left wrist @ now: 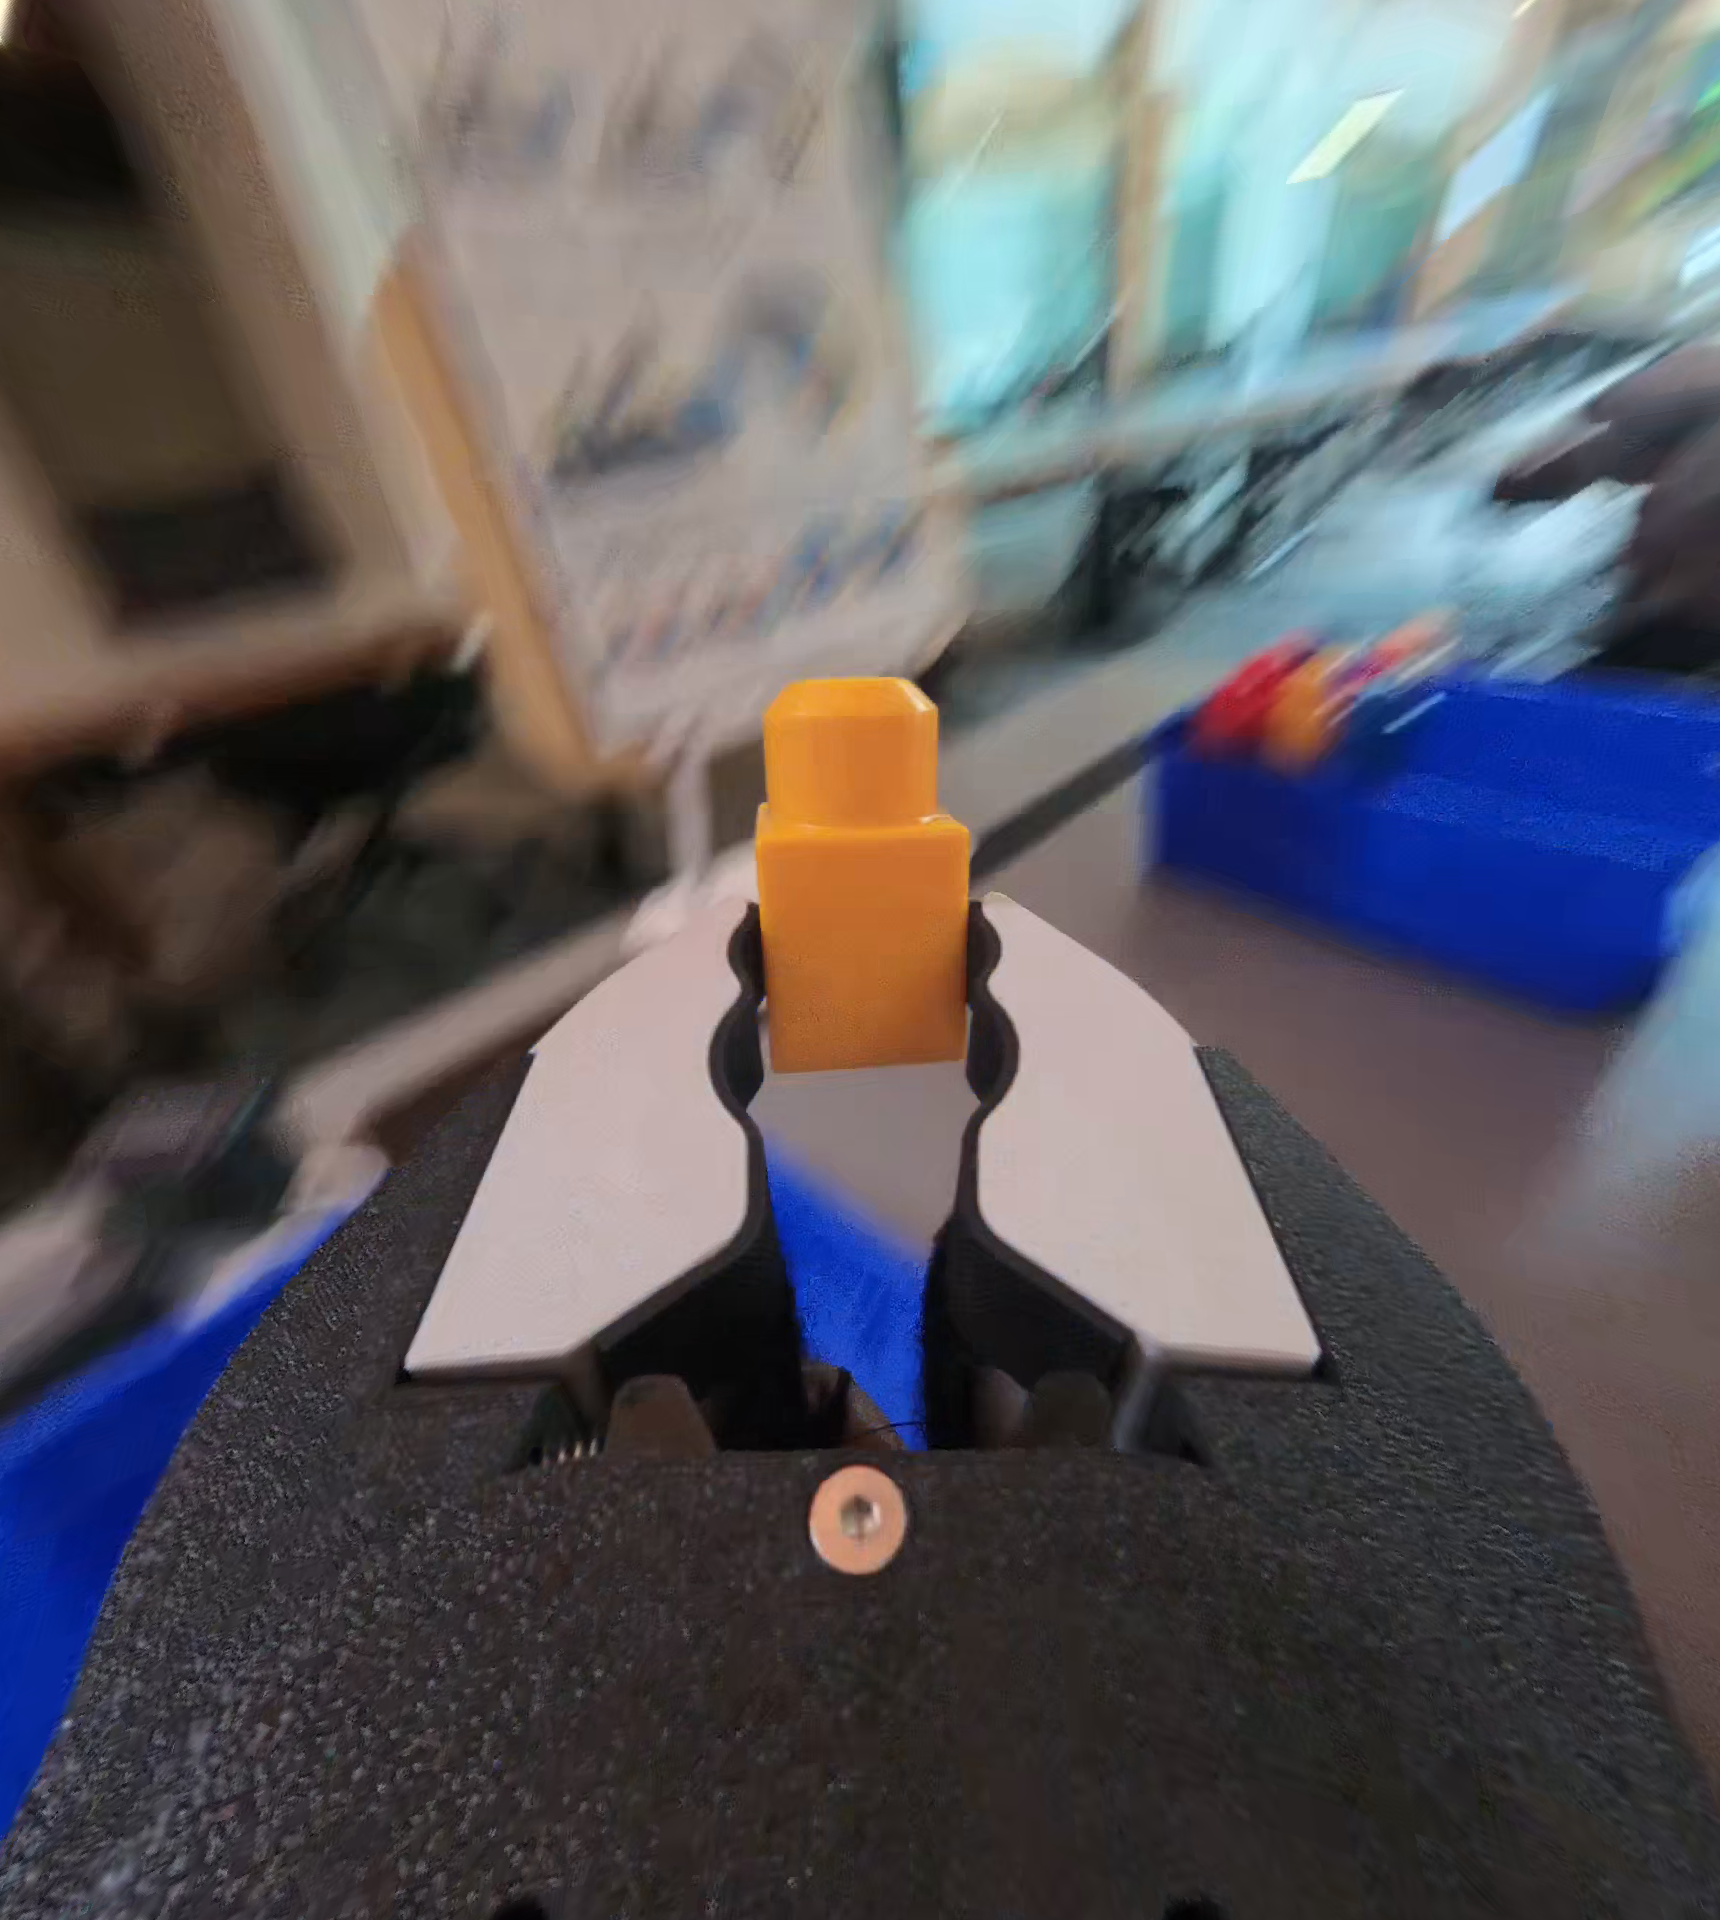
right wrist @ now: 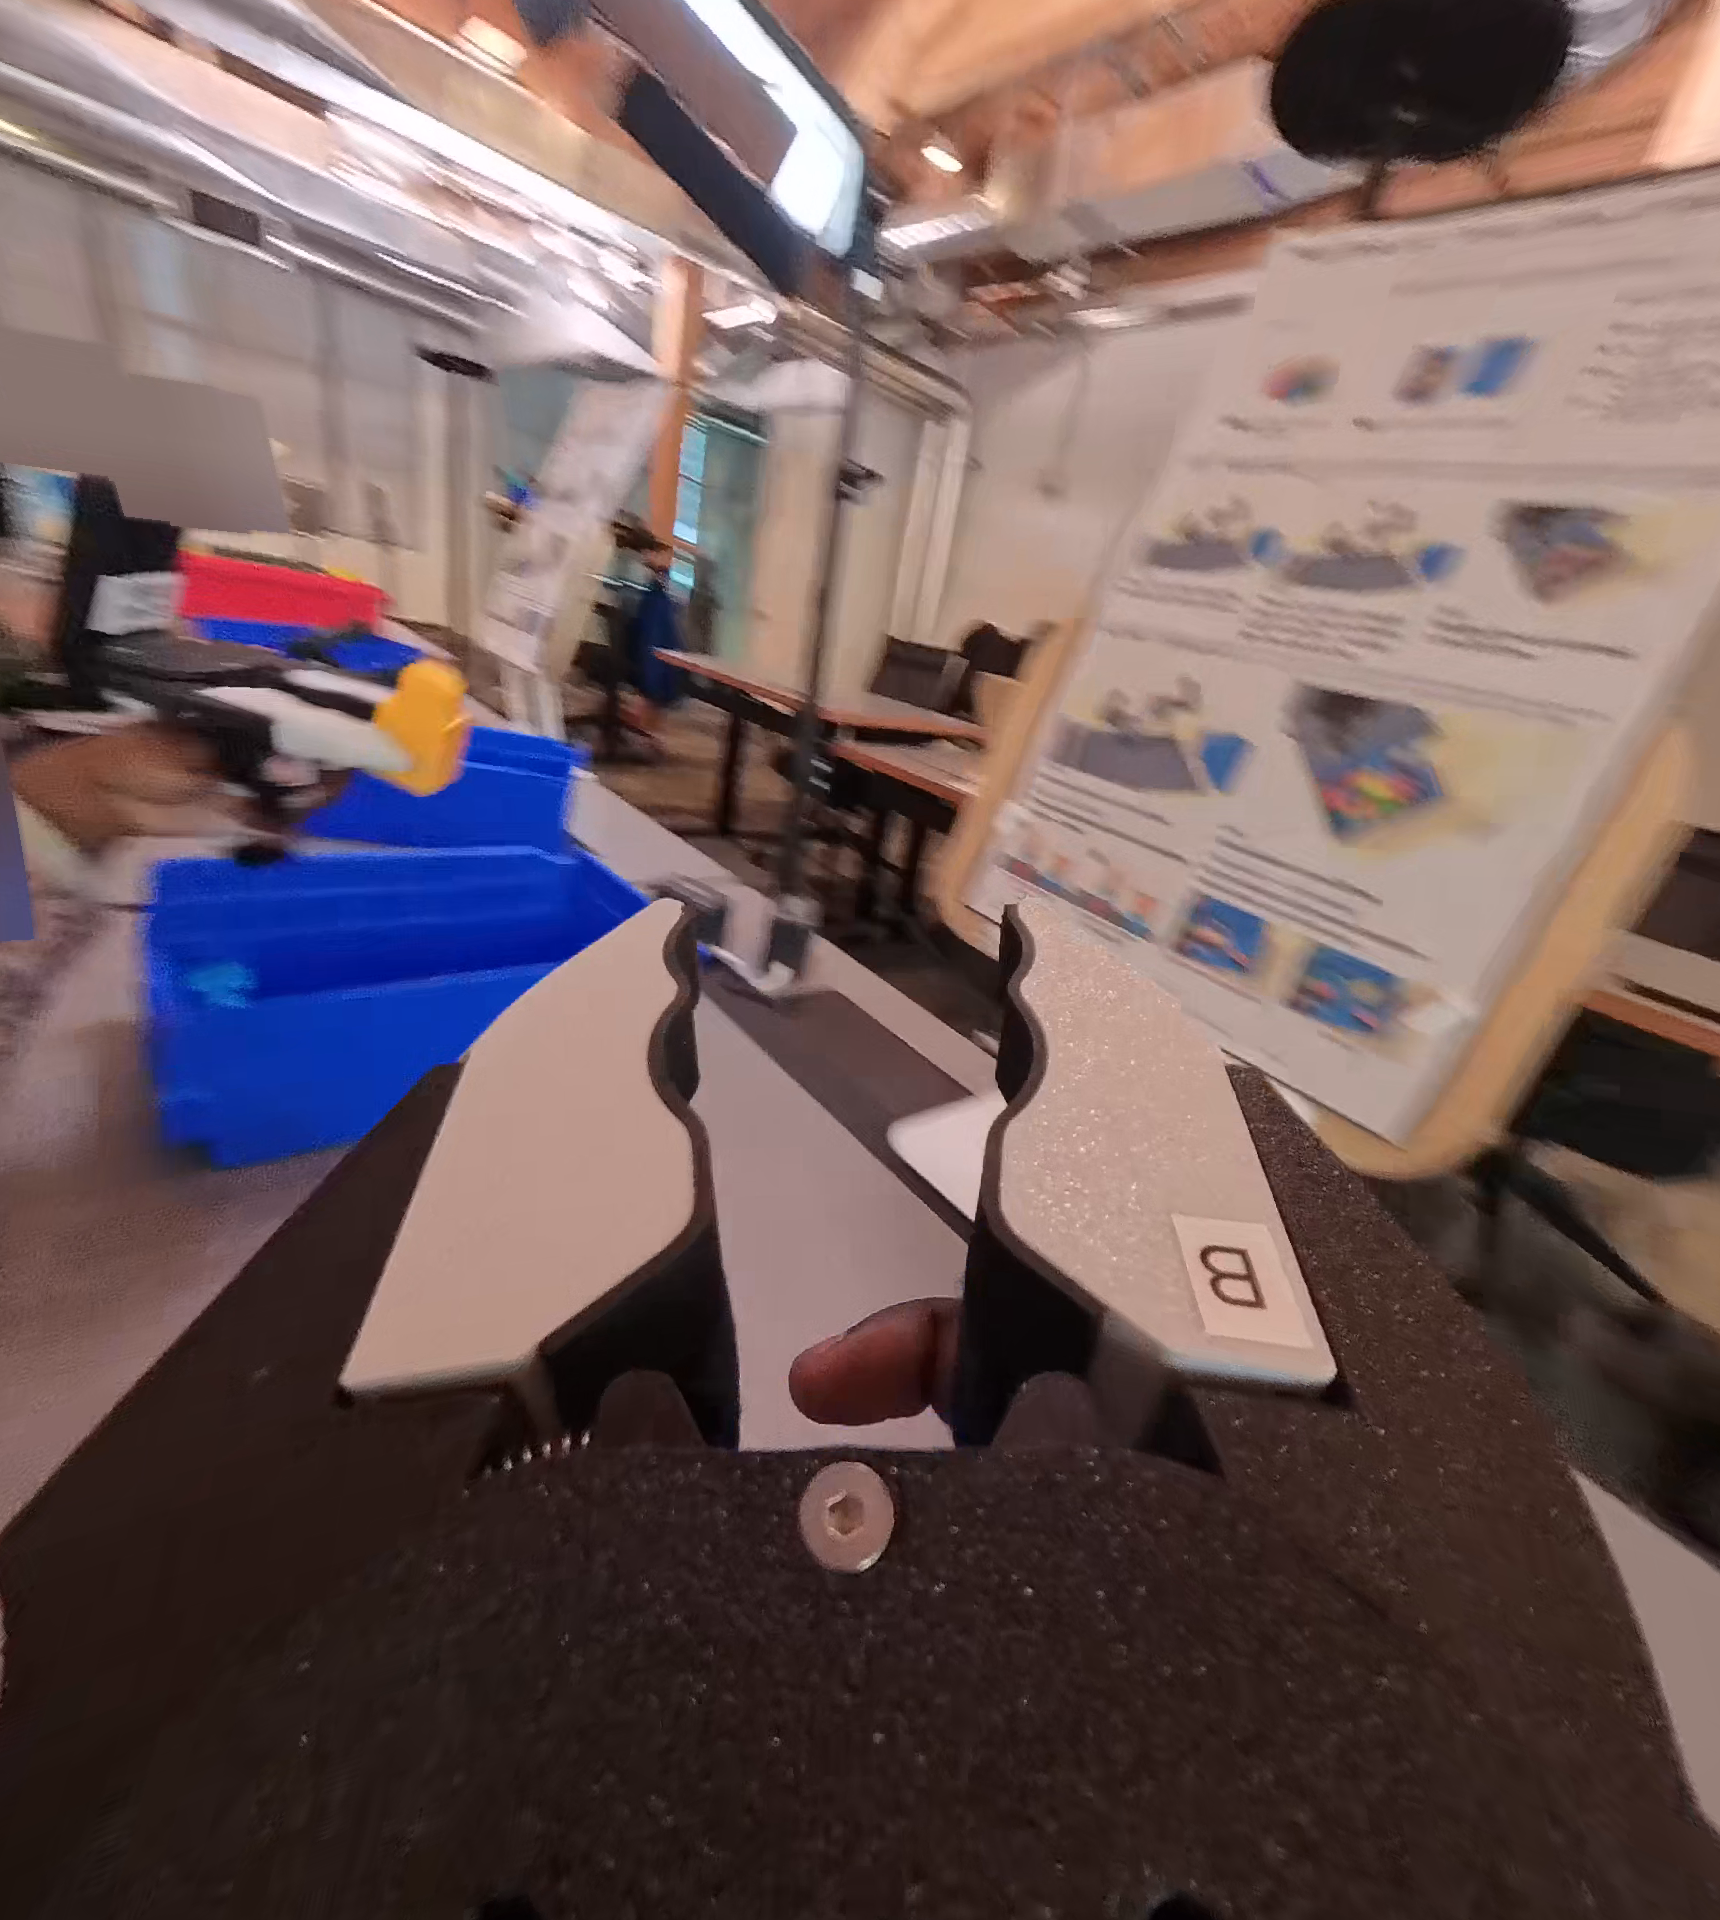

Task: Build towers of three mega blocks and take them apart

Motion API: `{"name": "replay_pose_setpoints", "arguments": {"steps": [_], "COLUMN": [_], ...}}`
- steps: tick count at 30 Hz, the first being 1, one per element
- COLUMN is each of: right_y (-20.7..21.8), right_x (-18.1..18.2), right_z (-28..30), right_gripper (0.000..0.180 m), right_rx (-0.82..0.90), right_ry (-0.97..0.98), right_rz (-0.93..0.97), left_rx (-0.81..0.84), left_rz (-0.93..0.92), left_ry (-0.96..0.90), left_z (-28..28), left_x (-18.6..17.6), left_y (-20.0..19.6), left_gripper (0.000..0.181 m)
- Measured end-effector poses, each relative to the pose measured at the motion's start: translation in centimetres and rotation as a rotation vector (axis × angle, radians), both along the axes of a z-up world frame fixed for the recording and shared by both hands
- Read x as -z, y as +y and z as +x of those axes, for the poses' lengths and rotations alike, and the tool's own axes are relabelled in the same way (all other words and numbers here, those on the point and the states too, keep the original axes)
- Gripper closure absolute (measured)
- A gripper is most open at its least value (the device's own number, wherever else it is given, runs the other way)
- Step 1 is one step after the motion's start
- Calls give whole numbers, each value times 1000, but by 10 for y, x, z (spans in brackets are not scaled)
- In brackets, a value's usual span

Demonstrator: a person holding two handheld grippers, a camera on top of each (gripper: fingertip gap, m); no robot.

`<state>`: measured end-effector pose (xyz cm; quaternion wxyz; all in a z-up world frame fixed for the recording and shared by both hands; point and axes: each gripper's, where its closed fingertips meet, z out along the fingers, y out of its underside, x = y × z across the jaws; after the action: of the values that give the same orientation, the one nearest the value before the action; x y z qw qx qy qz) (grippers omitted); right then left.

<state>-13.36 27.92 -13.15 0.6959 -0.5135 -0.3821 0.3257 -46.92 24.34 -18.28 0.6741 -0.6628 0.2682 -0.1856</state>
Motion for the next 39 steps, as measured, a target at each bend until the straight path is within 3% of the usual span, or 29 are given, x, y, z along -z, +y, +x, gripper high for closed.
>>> {"name": "replay_pose_setpoints", "arguments": {"steps": [1,3,5,9,12,14,15,20,25,29,36,39], "right_y": [-12,-39,-71,-115,-118,-117,-118,-113,-110,-112,-109,-108], "right_x": [-7,-17,-25,-27,-25,-24,-26,-37,-39,-42,-56,-62], "right_z": [-19,-58,-99,-157,-176,-179,-177,-154,-139,-134,-134,-132], "right_gripper": [125,126,126,120,120,141,143,144,144,144,123,131], "right_rx": [-79,-235,-391,-565,-561,-557,-564,-569,-558,-552,-518,-529], "right_ry": [7,11,17,16,36,60,76,111,94,93,214,297], "right_rz": [8,25,38,47,22,32,45,33,42,57,85,87], "left_rx": [156,397,555,686,760,772,766,703,668,664,737,790], "left_rz": [141,269,263,224,203,202,201,204,198,217,313,275], "left_ry": [-83,-206,-185,-53,-14,26,32,97,1,28,-389,-380], "left_z": [26,64,98,149,174,186,190,194,202,212,201,209], "left_x": [-31,-70,-75,-65,-62,-58,-58,-49,-71,-72,-115,-108], "left_y": [-18,-47,-61,-70,-79,-80,-79,-68,-71,-72,-71,-72], "left_gripper": [144,144,144,144,145,145,144,135,142,148,149,146]}}
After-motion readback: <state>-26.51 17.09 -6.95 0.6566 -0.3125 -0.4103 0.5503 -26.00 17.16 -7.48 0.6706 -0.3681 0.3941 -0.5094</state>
